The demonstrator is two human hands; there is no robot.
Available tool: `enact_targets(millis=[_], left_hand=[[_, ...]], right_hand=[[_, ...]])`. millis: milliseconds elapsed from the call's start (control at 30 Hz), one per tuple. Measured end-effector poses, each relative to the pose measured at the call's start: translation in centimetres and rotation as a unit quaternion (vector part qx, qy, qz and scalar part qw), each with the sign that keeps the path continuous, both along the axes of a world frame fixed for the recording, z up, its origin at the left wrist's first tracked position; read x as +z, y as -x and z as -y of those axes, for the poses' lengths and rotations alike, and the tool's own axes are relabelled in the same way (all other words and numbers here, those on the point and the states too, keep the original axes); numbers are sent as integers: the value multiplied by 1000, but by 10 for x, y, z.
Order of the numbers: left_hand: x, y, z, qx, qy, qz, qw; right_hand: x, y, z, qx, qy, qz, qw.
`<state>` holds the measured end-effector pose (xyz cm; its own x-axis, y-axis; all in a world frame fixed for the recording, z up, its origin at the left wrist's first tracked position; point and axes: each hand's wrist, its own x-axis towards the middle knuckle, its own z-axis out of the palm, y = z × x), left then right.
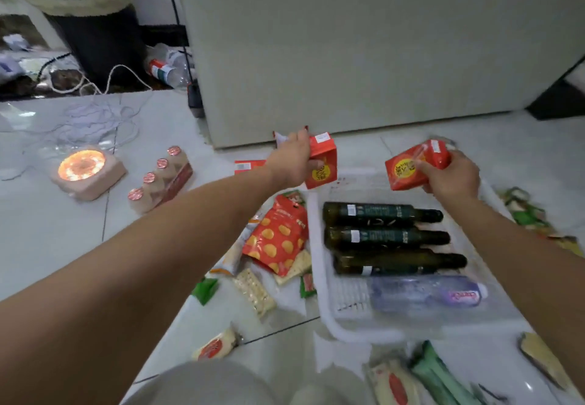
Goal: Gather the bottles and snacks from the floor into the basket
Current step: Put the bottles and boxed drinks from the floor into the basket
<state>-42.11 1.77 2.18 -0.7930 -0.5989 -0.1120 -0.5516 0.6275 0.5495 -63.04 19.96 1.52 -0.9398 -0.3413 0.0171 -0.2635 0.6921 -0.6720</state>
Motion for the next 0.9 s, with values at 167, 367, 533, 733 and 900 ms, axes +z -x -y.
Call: enact_targets(millis=[167,367,533,733,900], left_hand=[[-17,63,-67,-126,-14,21,992],[-53,88,-131,-261,9,80,962],[-66,85,-134,-306,31,102,946],[-51,71,-82,-228,75,109,965],[-33,3,3,-63,181,72,979]], right_hand=[[-20,29,-114,-85,-110,-1,990],[-53,23,-194,-164,-191,29,967],[-69,28,-208,-191,-206,73,957],[-35,19,-136,-120,-435,-105,886],[-11,9,-21,140,-333,-206,910]])
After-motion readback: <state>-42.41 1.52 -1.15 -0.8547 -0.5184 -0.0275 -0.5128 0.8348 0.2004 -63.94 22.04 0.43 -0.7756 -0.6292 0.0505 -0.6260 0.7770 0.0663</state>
